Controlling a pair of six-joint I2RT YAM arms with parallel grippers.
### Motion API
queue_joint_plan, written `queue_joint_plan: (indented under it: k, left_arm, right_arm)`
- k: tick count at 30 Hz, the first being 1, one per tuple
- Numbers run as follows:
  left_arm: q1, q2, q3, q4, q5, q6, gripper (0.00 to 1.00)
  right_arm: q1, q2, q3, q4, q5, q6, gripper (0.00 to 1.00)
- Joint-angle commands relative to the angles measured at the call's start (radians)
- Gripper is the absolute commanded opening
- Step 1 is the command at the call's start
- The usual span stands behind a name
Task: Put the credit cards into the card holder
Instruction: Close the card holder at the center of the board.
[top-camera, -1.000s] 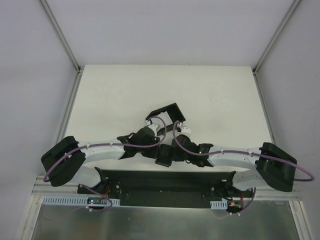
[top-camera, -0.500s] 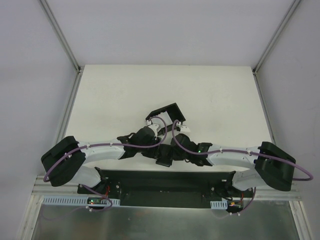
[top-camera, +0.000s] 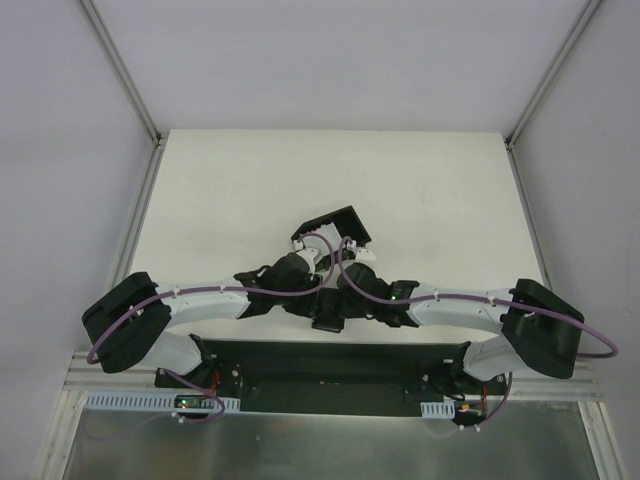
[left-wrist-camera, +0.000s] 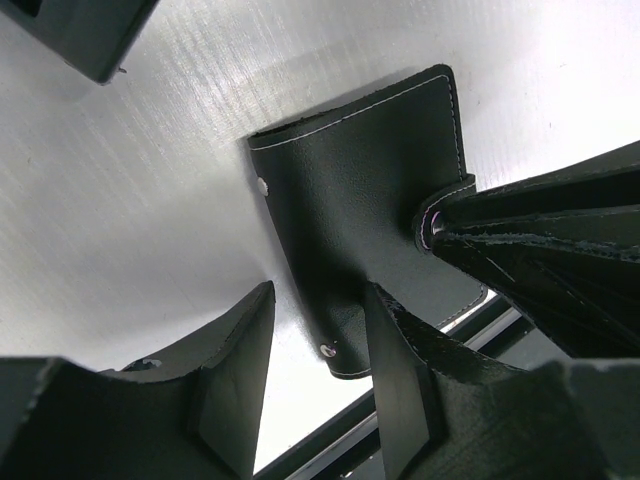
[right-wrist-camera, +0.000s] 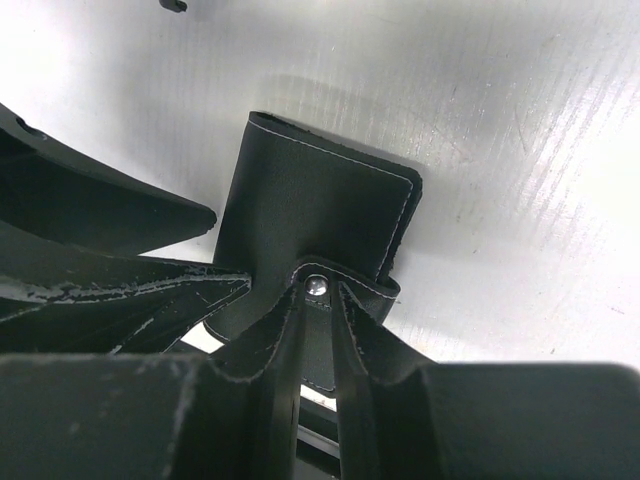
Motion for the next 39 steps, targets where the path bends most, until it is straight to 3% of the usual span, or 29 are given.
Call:
queue_joint_plan:
  k: [1, 6, 17, 28, 39]
  left_arm:
    - [-0.013, 0.002, -0.007, -0.02, 0.005, 0.028, 0.41]
    - [-0.013, 0.002, -0.01, -0.02, -0.005, 0.023, 0.4]
    - [-0.011, -0.017, -0.034, -0.014, -0.042, -0.014, 0.41]
    - [-0.013, -0.069, -0.111, 0.064, -0.082, -0.089, 0.4]
    - [-0.013, -0.069, -0.116, 0.076, -0.084, -0.097, 0.4]
  right_arm:
    - [0.0, 0.031, 0.061, -0.075, -0.001, -0.023, 0.2]
    - [0.007, 0.063, 0.137, -0.2, 0.026, -0.071, 0.22]
    - [0.007, 0.128, 0.172, -0.213, -0.02, -0.097, 0.2]
    - [0.001, 0.07, 0.105, -0.076, -0.017, -0.072, 0.21]
    - [-0.003, 0.039, 0.108, -0.087, 0.02, -0.08, 0.23]
